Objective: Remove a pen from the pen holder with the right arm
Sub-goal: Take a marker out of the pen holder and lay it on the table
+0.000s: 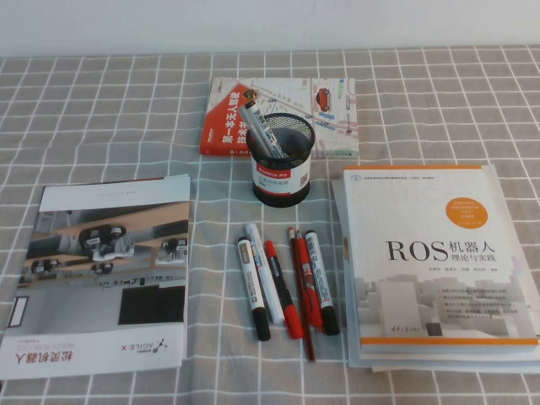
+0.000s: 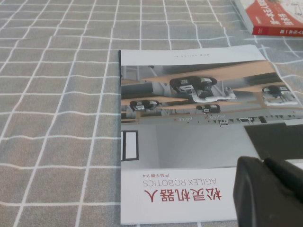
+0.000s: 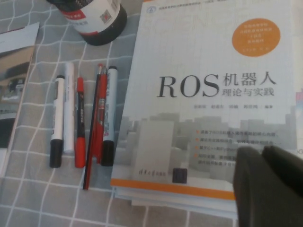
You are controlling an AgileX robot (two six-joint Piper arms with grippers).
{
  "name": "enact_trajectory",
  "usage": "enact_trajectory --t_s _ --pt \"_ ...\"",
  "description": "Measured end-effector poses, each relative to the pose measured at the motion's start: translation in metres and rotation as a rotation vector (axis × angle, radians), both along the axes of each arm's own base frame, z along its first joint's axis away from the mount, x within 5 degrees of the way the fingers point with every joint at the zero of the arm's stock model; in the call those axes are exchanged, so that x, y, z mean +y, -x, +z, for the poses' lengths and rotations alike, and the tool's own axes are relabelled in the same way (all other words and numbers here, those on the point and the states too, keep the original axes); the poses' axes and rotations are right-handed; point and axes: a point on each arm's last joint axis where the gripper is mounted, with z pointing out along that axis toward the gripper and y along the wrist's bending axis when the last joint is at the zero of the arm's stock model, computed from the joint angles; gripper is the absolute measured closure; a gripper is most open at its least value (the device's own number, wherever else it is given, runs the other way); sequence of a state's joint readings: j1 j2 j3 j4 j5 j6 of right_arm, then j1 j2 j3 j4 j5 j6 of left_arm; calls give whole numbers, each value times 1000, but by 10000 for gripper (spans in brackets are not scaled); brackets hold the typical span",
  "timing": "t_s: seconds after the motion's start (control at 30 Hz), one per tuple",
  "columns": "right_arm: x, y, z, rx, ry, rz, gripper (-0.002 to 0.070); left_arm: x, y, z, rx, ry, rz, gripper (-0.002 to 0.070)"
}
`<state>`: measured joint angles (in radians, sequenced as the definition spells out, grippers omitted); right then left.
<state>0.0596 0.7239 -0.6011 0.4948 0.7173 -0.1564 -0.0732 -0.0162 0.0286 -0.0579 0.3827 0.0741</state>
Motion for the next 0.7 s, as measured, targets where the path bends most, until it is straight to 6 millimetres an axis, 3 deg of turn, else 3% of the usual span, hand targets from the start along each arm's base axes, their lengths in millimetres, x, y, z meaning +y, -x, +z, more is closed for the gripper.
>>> enact_trajectory --t_s 0.2,0.47,0.7 --pt "33 -44 5 15 26 148 688 0 0 0 0 0 0 678" --pt "120 -88 3 -97 117 403 688 0 0 0 0 0 0 678" --pt "173 -122 -4 -171 177 507 663 0 0 0 0 0 0 678"
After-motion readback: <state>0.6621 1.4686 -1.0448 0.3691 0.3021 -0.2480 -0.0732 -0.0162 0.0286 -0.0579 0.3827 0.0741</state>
